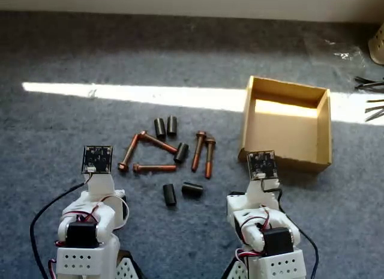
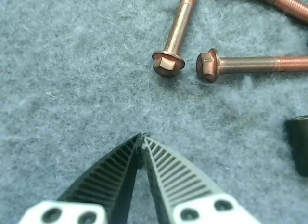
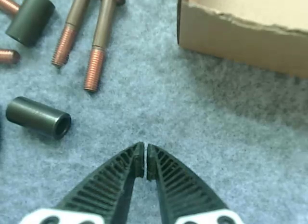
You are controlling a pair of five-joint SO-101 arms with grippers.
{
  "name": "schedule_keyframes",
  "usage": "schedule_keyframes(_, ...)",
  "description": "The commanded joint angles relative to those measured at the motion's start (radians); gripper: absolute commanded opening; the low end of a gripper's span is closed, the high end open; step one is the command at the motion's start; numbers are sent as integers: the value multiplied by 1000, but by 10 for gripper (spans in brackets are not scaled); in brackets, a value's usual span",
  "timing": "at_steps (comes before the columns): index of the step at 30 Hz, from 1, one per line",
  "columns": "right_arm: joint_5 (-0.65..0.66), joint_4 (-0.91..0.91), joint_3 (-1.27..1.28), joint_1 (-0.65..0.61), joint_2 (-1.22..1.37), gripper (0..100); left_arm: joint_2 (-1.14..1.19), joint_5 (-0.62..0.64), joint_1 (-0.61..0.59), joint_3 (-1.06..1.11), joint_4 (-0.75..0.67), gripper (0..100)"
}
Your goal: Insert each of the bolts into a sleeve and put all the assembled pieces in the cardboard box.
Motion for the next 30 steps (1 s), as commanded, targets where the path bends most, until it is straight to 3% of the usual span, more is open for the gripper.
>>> schedule_keyframes(1,-6,5,119,-4,-8,15,-4,5,13,21,3,7)
schedule_keyframes(30,-11,1,117,-18,-8,15,-4,9,42,21,3,7)
